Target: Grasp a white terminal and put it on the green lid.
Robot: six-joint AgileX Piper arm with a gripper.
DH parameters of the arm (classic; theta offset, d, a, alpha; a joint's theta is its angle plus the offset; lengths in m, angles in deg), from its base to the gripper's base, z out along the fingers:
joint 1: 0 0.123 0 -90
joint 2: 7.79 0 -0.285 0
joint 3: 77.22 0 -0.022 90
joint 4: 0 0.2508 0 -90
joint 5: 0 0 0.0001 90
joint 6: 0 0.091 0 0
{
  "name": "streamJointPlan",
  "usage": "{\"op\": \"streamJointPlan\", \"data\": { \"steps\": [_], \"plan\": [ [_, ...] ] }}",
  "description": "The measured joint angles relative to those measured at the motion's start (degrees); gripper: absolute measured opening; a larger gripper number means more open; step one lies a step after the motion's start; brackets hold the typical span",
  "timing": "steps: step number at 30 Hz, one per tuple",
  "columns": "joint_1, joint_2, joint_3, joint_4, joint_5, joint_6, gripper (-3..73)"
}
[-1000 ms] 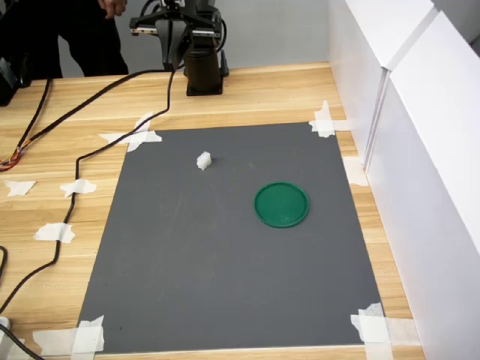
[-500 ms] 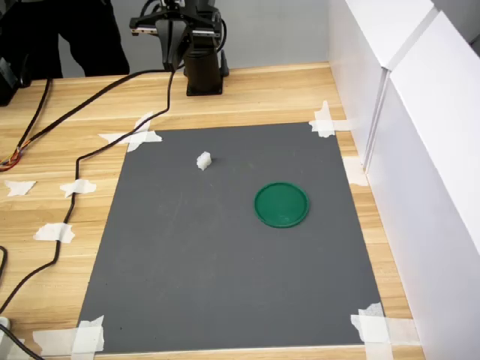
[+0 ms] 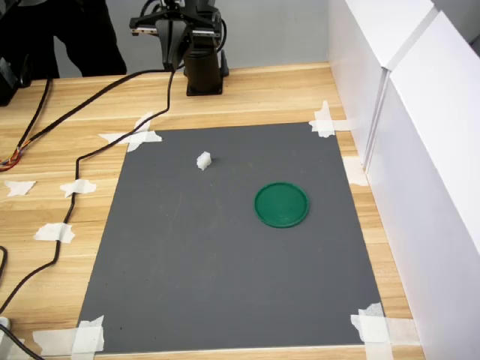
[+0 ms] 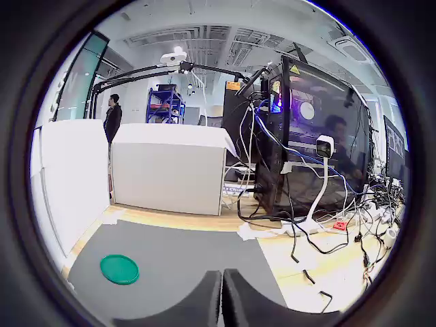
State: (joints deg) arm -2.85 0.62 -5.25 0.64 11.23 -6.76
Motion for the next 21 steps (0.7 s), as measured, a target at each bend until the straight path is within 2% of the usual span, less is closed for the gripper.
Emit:
{"op": "streamJointPlan", "data": {
  "steps": [13,21],
  "plan": [
    [0.00,0.06,-0.37,0.00,0.35,0.00,-1.6],
    [0.00,8.37,-7.69,0.00,6.08,0.00,-1.6]
  ]
}}
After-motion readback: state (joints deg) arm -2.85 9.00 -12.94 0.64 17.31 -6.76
